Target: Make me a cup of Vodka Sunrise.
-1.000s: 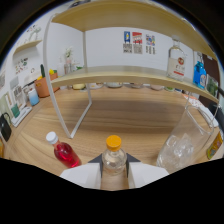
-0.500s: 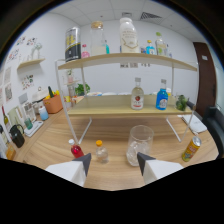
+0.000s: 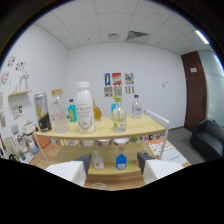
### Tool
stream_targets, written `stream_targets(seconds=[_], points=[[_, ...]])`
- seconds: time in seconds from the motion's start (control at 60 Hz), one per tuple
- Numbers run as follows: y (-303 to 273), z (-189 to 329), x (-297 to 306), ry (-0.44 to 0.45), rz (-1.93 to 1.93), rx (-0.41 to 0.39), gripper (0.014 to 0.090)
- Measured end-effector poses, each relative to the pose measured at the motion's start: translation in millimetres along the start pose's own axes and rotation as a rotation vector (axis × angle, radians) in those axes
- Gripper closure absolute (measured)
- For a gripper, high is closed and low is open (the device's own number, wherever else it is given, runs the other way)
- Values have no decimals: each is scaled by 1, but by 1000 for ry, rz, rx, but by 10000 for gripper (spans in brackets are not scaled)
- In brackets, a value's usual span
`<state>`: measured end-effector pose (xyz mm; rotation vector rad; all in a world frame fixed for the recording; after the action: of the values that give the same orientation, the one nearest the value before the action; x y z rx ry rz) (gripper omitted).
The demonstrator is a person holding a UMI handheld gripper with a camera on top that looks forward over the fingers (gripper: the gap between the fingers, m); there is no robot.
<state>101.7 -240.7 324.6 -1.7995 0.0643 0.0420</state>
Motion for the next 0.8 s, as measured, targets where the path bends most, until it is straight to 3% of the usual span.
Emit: stream_targets(seconds=[0.133, 0.217, 0.317, 0.533, 0.8], points=[[-66, 38, 8, 1, -23, 91, 195], [-86, 63, 13, 11, -38, 91, 204], [-86, 93, 14, 8, -22, 54, 289], [-61, 121, 16, 19, -22, -23, 668], [-73, 101, 15, -20, -50, 17, 692]])
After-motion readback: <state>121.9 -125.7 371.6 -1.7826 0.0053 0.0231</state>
